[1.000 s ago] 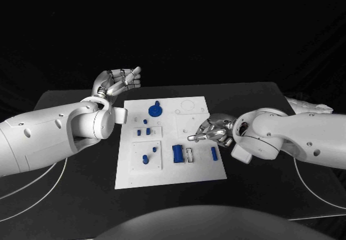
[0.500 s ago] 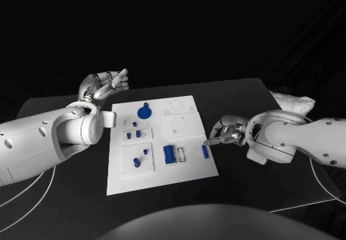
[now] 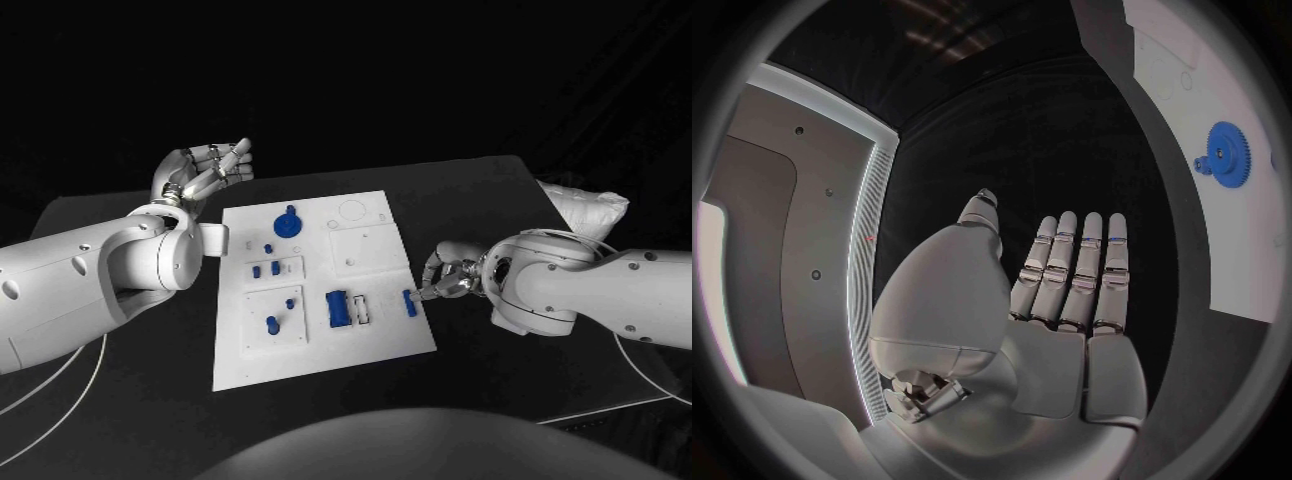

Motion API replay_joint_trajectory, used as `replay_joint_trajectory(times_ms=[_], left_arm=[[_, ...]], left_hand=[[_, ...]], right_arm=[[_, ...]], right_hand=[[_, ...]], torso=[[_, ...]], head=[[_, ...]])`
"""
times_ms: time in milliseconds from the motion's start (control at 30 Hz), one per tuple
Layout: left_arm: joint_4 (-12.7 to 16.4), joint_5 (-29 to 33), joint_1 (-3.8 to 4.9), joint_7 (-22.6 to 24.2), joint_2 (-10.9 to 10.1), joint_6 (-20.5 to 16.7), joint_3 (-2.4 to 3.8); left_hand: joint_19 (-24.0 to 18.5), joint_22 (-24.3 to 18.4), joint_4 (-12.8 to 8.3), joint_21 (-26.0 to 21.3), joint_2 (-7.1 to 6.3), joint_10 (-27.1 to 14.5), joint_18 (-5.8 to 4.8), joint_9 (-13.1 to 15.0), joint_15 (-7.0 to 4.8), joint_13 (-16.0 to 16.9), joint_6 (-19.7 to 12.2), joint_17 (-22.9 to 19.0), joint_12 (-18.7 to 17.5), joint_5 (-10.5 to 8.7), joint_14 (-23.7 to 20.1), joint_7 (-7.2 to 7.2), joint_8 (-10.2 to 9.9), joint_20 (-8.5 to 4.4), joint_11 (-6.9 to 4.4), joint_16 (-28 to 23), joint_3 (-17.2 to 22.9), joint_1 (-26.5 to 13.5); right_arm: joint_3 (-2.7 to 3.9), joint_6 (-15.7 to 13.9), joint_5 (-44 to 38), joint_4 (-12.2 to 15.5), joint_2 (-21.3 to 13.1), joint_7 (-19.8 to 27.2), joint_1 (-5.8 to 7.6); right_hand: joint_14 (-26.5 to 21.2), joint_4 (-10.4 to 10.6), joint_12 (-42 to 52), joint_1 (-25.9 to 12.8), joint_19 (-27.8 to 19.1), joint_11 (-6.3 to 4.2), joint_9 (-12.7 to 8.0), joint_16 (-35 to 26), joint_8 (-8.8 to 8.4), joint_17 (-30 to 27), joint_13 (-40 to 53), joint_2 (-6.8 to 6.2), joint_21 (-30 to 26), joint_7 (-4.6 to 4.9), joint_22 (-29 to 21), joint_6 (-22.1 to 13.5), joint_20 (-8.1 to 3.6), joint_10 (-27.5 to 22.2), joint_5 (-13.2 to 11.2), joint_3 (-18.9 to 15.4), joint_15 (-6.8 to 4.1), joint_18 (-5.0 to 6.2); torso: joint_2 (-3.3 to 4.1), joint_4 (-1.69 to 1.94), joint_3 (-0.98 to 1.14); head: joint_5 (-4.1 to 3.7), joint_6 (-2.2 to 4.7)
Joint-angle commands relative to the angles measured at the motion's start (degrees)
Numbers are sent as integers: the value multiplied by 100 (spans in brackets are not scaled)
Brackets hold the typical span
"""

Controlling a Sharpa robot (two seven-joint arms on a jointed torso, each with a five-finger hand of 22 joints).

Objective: Assemble the parts on the task board

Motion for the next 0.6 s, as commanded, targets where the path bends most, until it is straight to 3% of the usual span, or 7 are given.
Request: replay_joint_trajectory(times_ms=[33, 233, 600], left_arm=[[26, -27, 5, 40, -4, 94, 4], [37, -27, 5, 40, -8, 102, 5], [50, -27, 5, 40, -24, 101, 5]], left_hand=[[25, -5, -2, -13, 68, -30, 33, -9, -4, -5, -53, -6, 36, 35, -48, 49, 27, 8, 7, 20, -39, 8], [23, -10, -2, -13, 73, -32, 32, -9, -3, -5, -55, -11, 38, 37, -49, 49, 29, 8, 7, 24, -39, 10], [22, -14, -3, -13, 78, -34, 32, -9, -3, -6, -57, -15, 40, 38, -51, 50, 29, 8, 7, 27, -39, 12]], right_arm=[[-2, 141, -245, -56, 66, -106, -44], [-2, 134, -251, -182, 215, -85, -102], [-1, 198, -239, -368, 375, -106, -184]], right_hand=[[607, -7, 22, -44, 600, 23, -29, 23, -45, 1508, 1508, 16, 26, 9, 1506, 60, 57, 600, 40, 56, 30, -39], [607, -32, 22, -35, 600, 12, -103, 23, -100, 1508, 1508, 26, 26, -6, 1506, 142, 59, 600, 43, 114, 27, -39], [607, -97, 22, 7, 600, 7, -216, 23, -212, 1508, 1508, 22, 26, -7, 1506, 192, 59, 600, 5, 205, 27, -39]], torso=[[7, -9, -2], [2, 0, -8], [-1, -1, -6]], head=[[-1, 0], [-10, 0], [66, 0]])
